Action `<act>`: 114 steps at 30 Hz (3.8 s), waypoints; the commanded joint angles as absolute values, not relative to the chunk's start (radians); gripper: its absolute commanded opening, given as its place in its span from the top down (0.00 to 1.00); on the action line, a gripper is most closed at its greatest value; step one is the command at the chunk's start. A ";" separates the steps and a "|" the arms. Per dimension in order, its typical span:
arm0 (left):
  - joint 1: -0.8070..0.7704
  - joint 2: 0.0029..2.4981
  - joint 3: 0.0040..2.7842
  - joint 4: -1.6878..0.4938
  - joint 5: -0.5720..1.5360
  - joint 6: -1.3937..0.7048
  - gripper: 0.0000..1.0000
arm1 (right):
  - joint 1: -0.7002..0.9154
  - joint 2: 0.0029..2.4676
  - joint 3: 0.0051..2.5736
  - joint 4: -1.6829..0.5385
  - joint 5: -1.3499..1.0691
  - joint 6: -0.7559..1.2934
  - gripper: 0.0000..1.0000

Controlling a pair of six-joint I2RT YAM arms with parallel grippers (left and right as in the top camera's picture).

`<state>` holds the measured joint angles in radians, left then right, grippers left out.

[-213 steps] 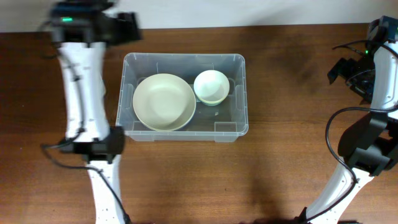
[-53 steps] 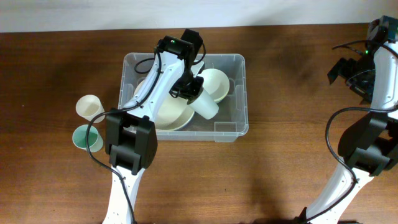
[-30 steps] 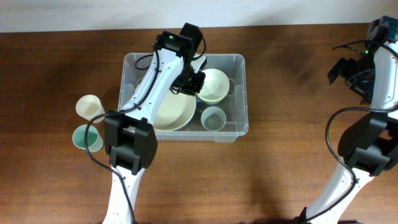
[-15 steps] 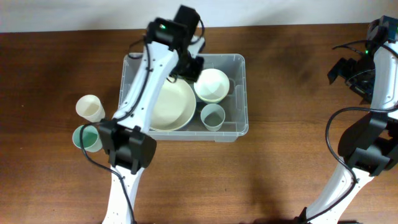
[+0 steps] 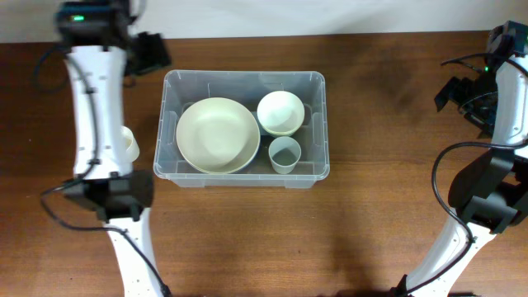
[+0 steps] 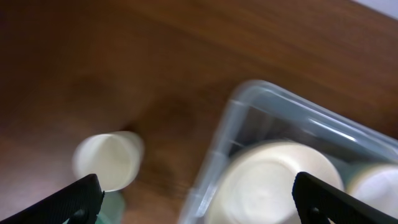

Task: Pack container
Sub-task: 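Move the left gripper to the cream cup and grasp it, then lift the cream cup and carry it over the bin, then lower the cream cup into the bin near the white bowl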

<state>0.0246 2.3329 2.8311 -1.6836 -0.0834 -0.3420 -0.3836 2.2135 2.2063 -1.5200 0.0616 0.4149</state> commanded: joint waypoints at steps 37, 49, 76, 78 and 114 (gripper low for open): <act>0.358 2.272 1.978 -1.433 0.012 -0.440 0.02 | -0.387 2.213 2.203 -1.520 0.063 0.416 0.01; 0.376 2.267 2.129 -1.453 0.012 -0.440 0.99 | -0.387 2.213 2.203 -1.520 0.063 0.416 0.01; -0.408 2.139 2.704 -1.687 0.145 -0.065 0.97 | -0.387 2.213 2.203 -1.520 0.063 0.415 0.01; -0.447 2.139 2.638 -1.683 0.142 -0.065 0.97 | -0.387 2.213 2.203 -1.520 0.063 0.416 0.01; -0.496 2.144 2.130 -1.435 0.195 -0.058 0.96 | -0.387 2.213 2.203 -1.520 0.063 0.416 0.01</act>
